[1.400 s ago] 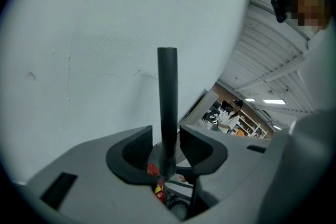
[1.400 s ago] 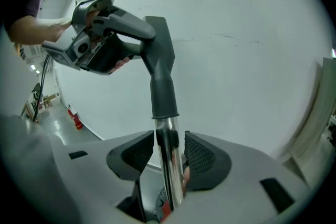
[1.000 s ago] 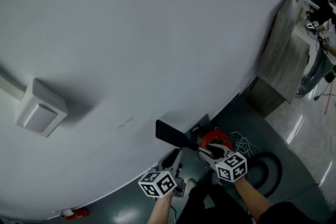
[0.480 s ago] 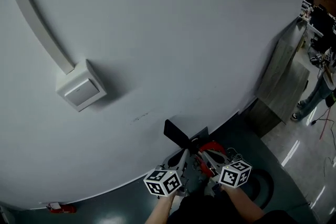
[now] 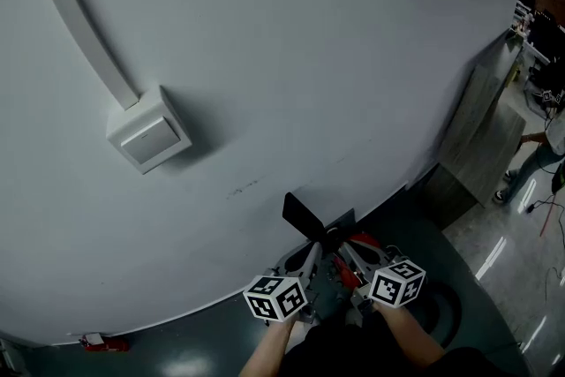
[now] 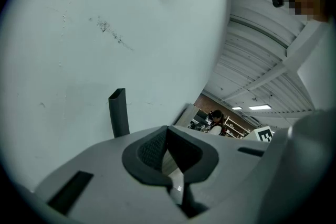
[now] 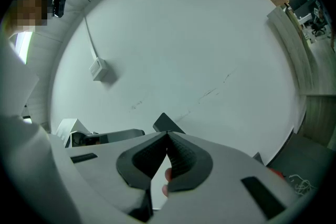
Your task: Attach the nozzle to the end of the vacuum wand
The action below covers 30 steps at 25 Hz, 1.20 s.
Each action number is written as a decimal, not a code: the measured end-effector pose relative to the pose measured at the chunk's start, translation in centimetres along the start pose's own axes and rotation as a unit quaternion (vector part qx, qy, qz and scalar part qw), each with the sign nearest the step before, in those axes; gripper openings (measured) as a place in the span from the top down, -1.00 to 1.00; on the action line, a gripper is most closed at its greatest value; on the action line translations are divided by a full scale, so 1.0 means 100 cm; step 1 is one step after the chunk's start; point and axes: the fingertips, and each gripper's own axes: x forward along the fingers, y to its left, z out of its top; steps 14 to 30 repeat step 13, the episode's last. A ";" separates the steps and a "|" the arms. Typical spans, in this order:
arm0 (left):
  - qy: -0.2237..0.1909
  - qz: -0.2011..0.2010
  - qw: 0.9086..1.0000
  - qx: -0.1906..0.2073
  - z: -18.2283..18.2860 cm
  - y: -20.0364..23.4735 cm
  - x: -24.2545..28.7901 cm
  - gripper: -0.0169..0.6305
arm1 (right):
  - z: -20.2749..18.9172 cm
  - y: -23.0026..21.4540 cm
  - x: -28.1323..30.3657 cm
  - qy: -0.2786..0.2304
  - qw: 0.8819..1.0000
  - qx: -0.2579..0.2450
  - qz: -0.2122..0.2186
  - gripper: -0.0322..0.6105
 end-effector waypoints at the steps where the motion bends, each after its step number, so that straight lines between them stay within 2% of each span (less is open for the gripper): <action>1: 0.000 0.000 1.000 -0.001 0.000 0.001 0.000 0.93 | 0.000 0.001 0.001 0.000 1.000 -0.002 0.001 0.85; 30: 0.001 -0.002 1.000 -0.003 -0.002 0.003 -0.006 0.93 | -0.004 0.004 0.003 0.001 1.000 -0.008 0.000 0.85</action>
